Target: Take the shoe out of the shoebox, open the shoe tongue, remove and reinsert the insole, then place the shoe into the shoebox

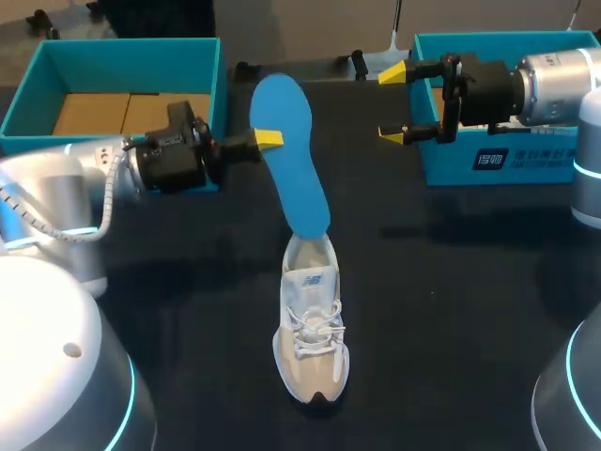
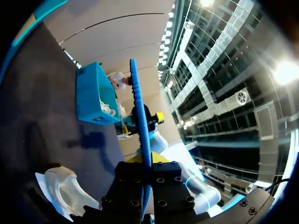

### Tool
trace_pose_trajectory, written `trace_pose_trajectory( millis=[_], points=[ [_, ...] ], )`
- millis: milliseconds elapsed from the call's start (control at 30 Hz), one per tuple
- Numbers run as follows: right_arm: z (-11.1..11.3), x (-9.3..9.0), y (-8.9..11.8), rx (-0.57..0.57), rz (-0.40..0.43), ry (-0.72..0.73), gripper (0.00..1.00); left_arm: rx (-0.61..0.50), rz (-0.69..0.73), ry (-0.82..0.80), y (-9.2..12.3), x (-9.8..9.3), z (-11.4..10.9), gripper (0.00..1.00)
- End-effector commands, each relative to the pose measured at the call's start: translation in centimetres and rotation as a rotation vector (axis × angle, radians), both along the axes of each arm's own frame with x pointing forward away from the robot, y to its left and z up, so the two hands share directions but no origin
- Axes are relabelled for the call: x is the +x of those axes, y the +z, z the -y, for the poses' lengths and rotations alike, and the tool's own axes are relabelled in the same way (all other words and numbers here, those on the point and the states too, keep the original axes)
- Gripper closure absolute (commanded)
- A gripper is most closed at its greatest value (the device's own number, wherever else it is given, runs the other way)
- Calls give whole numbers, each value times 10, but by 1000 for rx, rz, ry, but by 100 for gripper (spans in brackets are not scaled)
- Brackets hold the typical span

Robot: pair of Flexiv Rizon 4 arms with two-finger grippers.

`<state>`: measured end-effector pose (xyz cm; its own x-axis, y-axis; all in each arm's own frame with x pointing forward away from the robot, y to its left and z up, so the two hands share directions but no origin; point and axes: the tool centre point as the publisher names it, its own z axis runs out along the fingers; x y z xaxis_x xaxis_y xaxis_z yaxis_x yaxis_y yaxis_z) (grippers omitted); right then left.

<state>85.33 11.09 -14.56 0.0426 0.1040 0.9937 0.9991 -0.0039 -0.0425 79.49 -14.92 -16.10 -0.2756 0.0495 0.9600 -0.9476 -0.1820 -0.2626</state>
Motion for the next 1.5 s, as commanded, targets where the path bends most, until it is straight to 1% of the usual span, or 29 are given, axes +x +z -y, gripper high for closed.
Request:
trace_pose_trajectory(
  millis=[33, 200, 300, 400, 433, 467, 633, 700, 767, 867, 967, 1100, 1200, 1300, 1500],
  points=[
    [0, -1, 14, -105, 36, 11, 0, -12, -9, -21, -9, 9, -1, 100],
    [-5, -6, 26, -244, 98, 25, 0, -15, -47, -22, -14, 15, 0, 100],
    [-9, -7, 33, -314, 122, 31, 0, -6, -56, -17, -18, 17, 1, 100],
    [-18, -9, 44, -431, 124, 33, 0, -4, -106, -3, -23, 20, 2, 100],
    [-19, -9, 45, -441, 125, 34, 0, -4, -106, -3, -23, 20, 2, 100],
    [-23, -11, 50, -500, 132, 30, 0, -4, -106, -3, -23, 20, 2, 100],
    [-35, -18, 68, -655, 146, 15, 0, -4, -106, -3, -23, 20, 2, 100],
    [-43, -23, 79, -724, 163, 5, 0, -4, -106, -3, -23, 20, 2, 100],
    [-50, -27, 87, -824, 147, -6, 0, -4, -106, -3, -23, 20, 2, 100],
    [-59, -32, 95, -928, 147, 1, 0, -4, -106, -3, -23, 20, 2, 100],
    [-67, -37, 100, -1006, 158, 33, 0, -4, -106, -3, -23, 20, 2, 100],
    [-74, -41, 100, -1054, 160, 85, 0, -4, -106, -3, -23, 20, 2, 100],
    [-80, -43, 98, -1085, 153, 93, 0, -4, -106, -3, -23, 20, 2, 100],
    [-93, -49, 100, -1136, 144, 88, 0, -4, -106, -3, -23, 20, 2, 100],
    [-119, -62, 108, -1213, 149, 47, 0, -4, -106, -3, -23, 20, 2, 100]
  ],
)
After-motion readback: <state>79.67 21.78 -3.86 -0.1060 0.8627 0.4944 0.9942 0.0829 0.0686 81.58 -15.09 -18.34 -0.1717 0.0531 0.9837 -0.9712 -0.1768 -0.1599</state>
